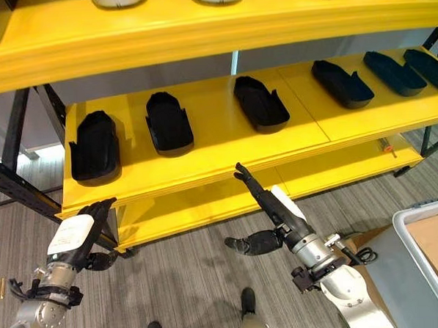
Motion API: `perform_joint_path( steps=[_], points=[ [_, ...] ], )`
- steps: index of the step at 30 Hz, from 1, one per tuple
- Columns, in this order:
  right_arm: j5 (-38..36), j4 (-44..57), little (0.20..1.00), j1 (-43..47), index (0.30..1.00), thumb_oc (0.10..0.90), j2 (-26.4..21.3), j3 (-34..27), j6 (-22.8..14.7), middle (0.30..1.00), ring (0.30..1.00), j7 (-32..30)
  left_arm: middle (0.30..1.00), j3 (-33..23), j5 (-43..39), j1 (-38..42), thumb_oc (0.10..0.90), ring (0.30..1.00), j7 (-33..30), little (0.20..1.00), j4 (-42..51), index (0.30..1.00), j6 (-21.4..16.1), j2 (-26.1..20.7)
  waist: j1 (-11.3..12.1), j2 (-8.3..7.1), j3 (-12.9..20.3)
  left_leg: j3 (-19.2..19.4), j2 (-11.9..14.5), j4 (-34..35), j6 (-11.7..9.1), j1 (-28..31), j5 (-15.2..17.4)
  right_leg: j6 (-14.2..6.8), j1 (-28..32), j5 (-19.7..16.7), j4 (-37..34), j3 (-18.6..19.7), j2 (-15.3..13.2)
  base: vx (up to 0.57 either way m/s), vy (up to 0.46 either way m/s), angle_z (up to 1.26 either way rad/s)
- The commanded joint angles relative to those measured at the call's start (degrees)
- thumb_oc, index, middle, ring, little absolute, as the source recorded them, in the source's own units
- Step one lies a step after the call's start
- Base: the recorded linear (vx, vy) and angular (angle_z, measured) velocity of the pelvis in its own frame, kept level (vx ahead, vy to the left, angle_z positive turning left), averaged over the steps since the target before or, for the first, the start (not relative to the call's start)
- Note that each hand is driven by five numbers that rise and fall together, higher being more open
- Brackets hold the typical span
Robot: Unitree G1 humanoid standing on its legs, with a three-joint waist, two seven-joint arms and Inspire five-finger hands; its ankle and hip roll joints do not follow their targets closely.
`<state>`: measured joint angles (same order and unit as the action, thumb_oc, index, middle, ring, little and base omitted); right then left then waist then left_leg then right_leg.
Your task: Move parts from the plastic box to the shelf.
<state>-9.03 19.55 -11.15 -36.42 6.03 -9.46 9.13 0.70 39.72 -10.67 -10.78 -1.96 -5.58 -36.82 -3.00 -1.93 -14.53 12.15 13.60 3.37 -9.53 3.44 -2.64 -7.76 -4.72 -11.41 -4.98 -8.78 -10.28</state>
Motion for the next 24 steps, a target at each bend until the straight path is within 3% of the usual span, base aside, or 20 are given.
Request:
perform_joint_path(
  steps=[1,24],
  points=[
    [-0.93,5.31,1.000,6.12,1.000,0.900,-0.42,-2.75,-4.82,1.000,1.000,-2.60,1.000,-2.46,1.71,7.17,0.900,1.000,-5.18,1.000,0.93,1.000,0.51,-2.58,-0.70,-2.64,-0.23,-0.80,1.52,-3.69,0.96,-3.96,-1.21,-2.90,4.48,7.69,5.20,-1.23,-4.14,0.00,0.000,0.00],
    [-1.29,5.20,1.000,8.00,1.000,0.900,-1.04,-1.86,-5.17,1.000,1.000,-4.21,1.000,-1.25,3.85,16.53,0.900,1.000,-10.21,1.000,-3.66,1.000,4.04,-2.90,-1.64,-3.66,-2.53,-0.64,1.89,-5.89,0.80,-7.17,-0.92,-2.69,0.93,7.12,6.02,0.24,-4.07,0.00,0.002,-0.01]
  ],
)
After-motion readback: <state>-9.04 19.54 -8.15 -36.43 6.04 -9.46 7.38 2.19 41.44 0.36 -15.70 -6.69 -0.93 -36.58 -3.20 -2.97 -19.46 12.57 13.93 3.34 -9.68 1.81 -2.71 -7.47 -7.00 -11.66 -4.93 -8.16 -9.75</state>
